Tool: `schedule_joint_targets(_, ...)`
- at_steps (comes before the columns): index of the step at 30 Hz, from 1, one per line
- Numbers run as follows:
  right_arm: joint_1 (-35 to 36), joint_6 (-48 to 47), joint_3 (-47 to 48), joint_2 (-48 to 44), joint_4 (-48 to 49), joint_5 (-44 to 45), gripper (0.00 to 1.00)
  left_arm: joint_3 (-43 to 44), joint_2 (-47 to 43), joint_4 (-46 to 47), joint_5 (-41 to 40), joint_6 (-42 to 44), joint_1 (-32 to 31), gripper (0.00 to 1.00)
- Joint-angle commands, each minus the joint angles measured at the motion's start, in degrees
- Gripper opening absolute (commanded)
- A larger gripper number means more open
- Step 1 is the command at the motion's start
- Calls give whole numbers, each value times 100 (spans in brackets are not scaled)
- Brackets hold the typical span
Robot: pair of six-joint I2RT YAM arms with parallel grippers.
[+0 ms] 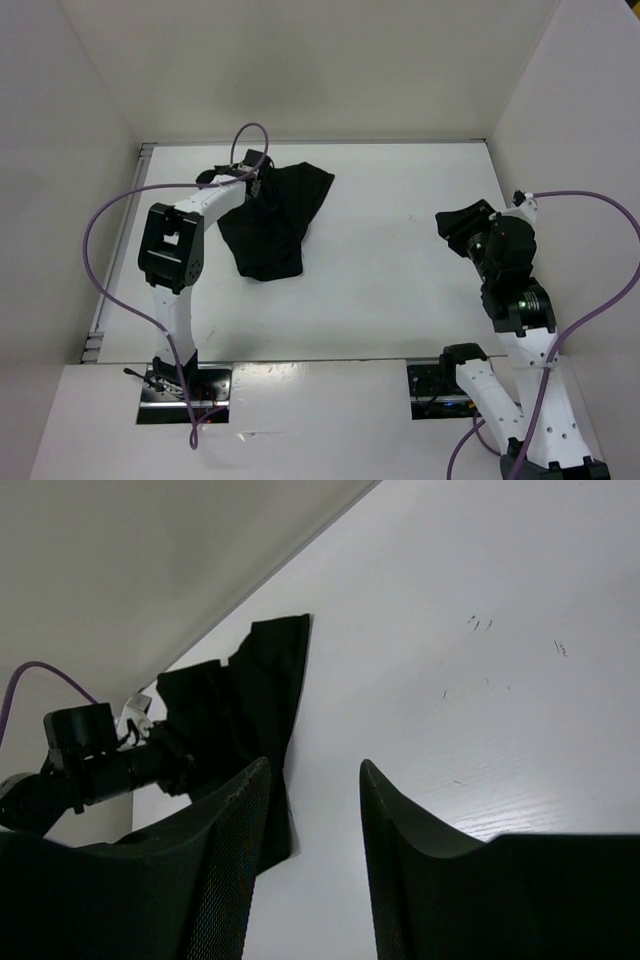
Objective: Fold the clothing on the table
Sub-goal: Move the skirt to the center of the board
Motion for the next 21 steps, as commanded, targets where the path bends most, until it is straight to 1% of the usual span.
schedule_joint_targets(1, -49, -122, 11, 97, -37, 91, 47, -157, 195, 65, 265, 17, 1, 20)
schedule_joint_targets(2, -49, -122, 11, 98, -37, 39, 47, -157, 265, 65, 337, 70, 1, 8)
schedule_joint_targets(3, -49, -122, 11, 98, -37, 38, 47, -157, 266, 117, 398, 70, 1, 0)
schedule_joint_targets(7, -49, -122, -41, 98, -37, 38, 47, 132, -155, 179, 854, 403, -332, 0)
schedule_joint_targets(8, -49, -122, -41, 98, -37, -23, 47, 263, -339, 179, 1195, 465, -429, 0)
schedule_joint_targets(10, -49, -69, -112, 151, 24, -76, 47, 877, -481, 179, 1601, 641, -832, 0)
schedule_joint_targets(11, -49, -69, -112, 212, 24, -76, 47, 1176, -481, -21, 1812, 815, -982, 0)
schedule_joint_targets(12, -49, 1, -164, 212, 76, -76, 47, 1518, -481, -136, 2292, 913, -1140, 0)
schedule_joint_targets(13, -49, 1, -165, 212, 77, -76, 47, 2270, -429, -259, 2558, 983, -1411, 0)
schedule_joint_targets(14, -49, 54, -165, 212, 77, -76, 47, 2591, -368, -330, 2874, 1097, -1510, 0)
schedule_joint_targets(15, -49, 54, -165, 212, 138, -76, 47, 2855, -367, -331, 3599, 1098, -1641, 0)
schedule_joint_targets(16, -49, 54, -165, 212, 138, -76, 47, 3214, -367, -166, 3903, 1098, -1642, 0)
schedule_joint_targets(18, -101, 107, -217, 264, 191, -76, 47, 3445, -498, -41, 4543, 1046, -1642, 0)
schedule_joint_targets(19, -101, 107, -217, 265, 191, -76, 47, 3499, -577, -41, 4625, 1046, -1642, 0)
schedule_joint_targets(21, -101, 221, -287, 204, 191, -76, 47, 3395, -884, 99, 4679, 1107, -1415, 0)
